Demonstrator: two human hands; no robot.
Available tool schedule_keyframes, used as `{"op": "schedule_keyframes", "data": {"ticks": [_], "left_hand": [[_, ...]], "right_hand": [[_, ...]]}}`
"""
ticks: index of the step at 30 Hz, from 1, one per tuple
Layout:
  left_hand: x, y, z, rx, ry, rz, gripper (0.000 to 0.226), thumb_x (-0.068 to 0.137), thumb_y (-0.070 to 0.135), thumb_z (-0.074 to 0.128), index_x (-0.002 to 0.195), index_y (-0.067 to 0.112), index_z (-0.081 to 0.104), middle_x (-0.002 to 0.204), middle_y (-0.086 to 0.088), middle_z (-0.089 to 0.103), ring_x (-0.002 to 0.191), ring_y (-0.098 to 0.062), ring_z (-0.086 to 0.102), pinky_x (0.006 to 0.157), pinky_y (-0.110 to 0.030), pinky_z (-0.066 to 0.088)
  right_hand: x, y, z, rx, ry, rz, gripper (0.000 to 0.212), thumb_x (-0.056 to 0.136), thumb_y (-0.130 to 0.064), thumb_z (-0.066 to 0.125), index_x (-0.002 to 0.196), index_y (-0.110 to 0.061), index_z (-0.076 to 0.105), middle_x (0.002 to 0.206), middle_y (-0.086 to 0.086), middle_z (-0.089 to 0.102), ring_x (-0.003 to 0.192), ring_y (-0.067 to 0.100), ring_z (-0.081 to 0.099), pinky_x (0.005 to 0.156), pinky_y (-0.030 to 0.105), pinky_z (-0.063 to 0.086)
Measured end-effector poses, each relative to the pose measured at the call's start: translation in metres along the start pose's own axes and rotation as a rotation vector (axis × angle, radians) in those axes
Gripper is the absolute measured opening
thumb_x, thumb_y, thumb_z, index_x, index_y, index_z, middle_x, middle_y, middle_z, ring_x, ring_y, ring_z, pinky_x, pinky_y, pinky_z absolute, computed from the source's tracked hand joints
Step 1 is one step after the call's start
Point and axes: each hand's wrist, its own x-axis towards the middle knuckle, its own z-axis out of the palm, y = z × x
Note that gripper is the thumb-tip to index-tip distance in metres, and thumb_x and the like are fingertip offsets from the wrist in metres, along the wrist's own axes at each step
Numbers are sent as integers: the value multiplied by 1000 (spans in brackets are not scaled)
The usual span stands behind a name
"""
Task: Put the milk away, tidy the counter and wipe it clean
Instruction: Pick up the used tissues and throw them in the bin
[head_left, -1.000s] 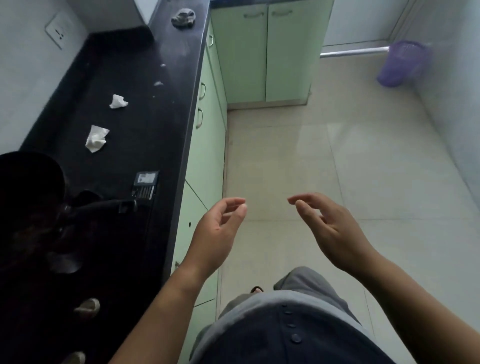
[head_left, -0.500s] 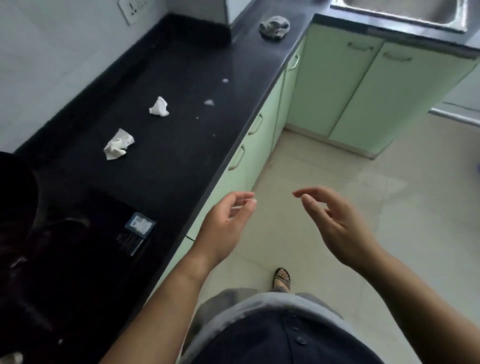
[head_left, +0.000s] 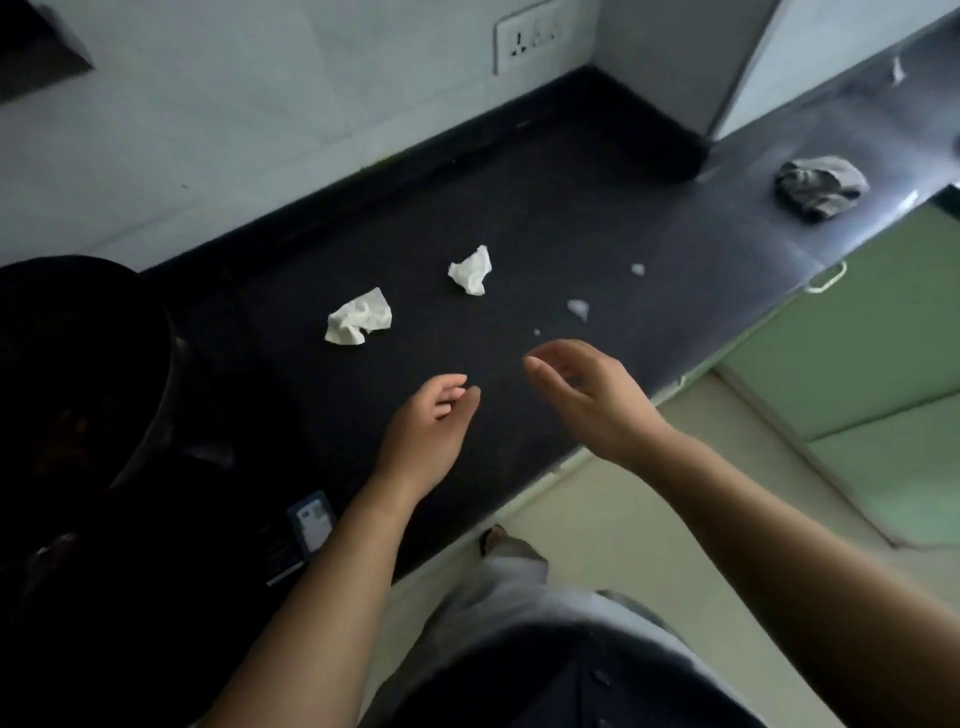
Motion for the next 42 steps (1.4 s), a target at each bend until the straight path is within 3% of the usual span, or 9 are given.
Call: {"op": "schedule_keyframes", "data": {"ticks": [3,5,9,14,18,21,25,33,42], "left_hand": [[49,-11,5,416,2,-103,49,88,44,50,128,15,52,131,-7,54,119,-24,51,98,-35,42],[71,-20,6,648,10,-151,56,87,48,48,133,16,45,137,-8,46,125,-27,44,100,-42,40],[98,-35,3,787,120,-185,61,89,48,44,141,18,33,149,-7,29,137,-26,27,104,-46,34],[112,-59,6,825,191,-235,66,90,51,39,146,22,20,157,-8,15,144,-27,13,111,-52,25],[107,-75,12,814,270,-191,67,86,56,27,144,22,29,154,-8,25,141,-31,24,108,-55,25],[105,-83,15,796,307,-168,63,87,56,30,142,24,31,154,-6,28,141,-28,26,108,-54,26],[106,-87,17,753,347,-152,62,88,56,31,143,28,27,156,-2,22,143,-25,19,111,-51,19],[102,-87,9,716,325,-129,65,86,57,32,144,28,26,157,-2,17,145,-22,12,113,-50,16],[87,-116,-22,695,480,-173,55,90,49,33,140,25,36,152,-2,31,139,-24,29,108,-52,30]], "right_hand": [[58,5,-2,-79,-84,-42,32,92,-45,44,109,-23,60,108,-6,58,96,8,55,79,24,45],[94,10,-2,-132,-119,-62,32,92,-45,45,109,-23,60,109,-8,55,97,6,51,82,23,40],[156,21,3,-196,-199,-67,33,90,-43,50,111,-19,60,115,-3,53,104,13,53,85,25,38],[232,30,20,-310,-312,-142,39,90,-41,50,119,-15,56,130,3,48,116,20,49,88,26,36],[271,40,38,-392,-365,-152,43,90,-40,50,125,-15,51,136,6,44,123,27,41,92,30,34],[282,48,51,-431,-427,-175,50,87,-39,56,130,-16,47,140,6,39,128,29,35,98,32,33],[274,63,63,-470,-451,-258,50,82,-32,66,128,-20,50,137,4,40,129,27,32,93,30,35],[266,54,77,-407,-470,-370,31,78,-28,68,108,-23,62,112,-4,56,106,18,48,76,25,35],[277,-9,120,-273,-429,-463,34,75,-32,68,107,-25,62,109,-4,59,105,18,53,81,27,42]]}}
